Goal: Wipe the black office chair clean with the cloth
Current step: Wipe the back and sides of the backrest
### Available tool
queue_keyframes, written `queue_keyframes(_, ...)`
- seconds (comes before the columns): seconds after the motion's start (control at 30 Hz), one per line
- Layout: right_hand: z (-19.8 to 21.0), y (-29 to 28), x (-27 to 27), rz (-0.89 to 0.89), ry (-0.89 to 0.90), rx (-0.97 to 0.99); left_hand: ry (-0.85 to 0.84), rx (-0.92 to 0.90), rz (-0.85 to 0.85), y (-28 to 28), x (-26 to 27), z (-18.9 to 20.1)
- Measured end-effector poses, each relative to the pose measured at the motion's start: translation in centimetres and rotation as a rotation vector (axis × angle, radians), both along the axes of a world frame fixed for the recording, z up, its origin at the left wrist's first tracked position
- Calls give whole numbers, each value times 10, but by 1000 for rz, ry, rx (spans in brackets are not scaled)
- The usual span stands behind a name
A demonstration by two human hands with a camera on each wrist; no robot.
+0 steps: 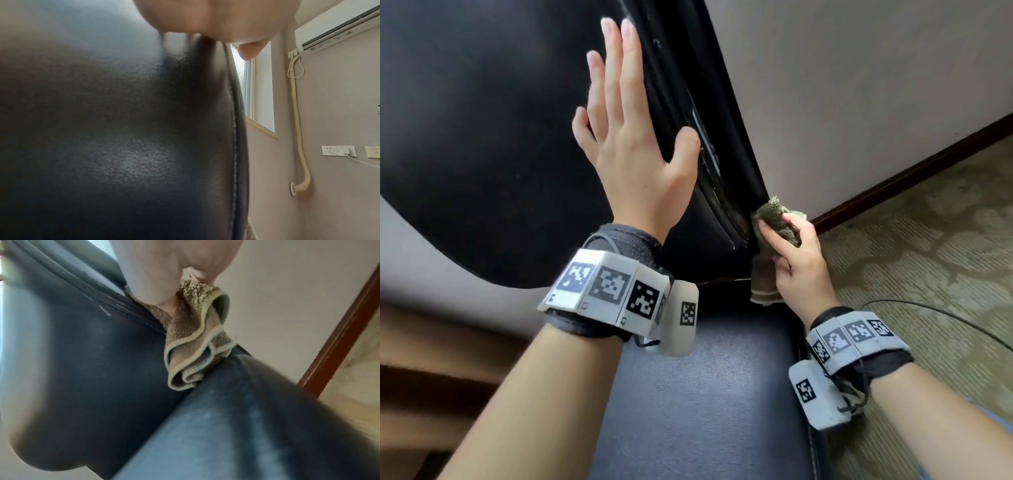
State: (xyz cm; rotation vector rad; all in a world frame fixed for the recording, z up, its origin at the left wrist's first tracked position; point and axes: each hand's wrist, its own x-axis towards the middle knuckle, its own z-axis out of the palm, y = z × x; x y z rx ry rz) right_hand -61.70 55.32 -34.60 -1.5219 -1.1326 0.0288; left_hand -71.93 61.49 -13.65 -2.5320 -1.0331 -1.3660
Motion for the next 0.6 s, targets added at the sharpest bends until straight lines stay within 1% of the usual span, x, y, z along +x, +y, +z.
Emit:
queue_keyframes(0.13,-3,-11,10,85,62,-124,16,3,4,0,-1,1)
queue_keyframes(0.2,-3,-19,17,102,157,-150,20,5,9,-1,-1,2)
queue_keyframes(0.3,4,-33,24,-14,351,-154,40,-2,21,-1,-3,1)
queue_keyframes(0.37,16,-38,24,-64,395,-118,63,6,29,1,-4,1)
queue_keyframes(0.43,31,-35,17,-20,337,-21,84,22,34,2,-5,0)
queue_keyframes(0.5,42,-25,4,58,222,61,96,23,35,2,-7,2)
queue_keyframes(0.6,40,-7,-6,102,105,29,104,6,23,1,-8,3)
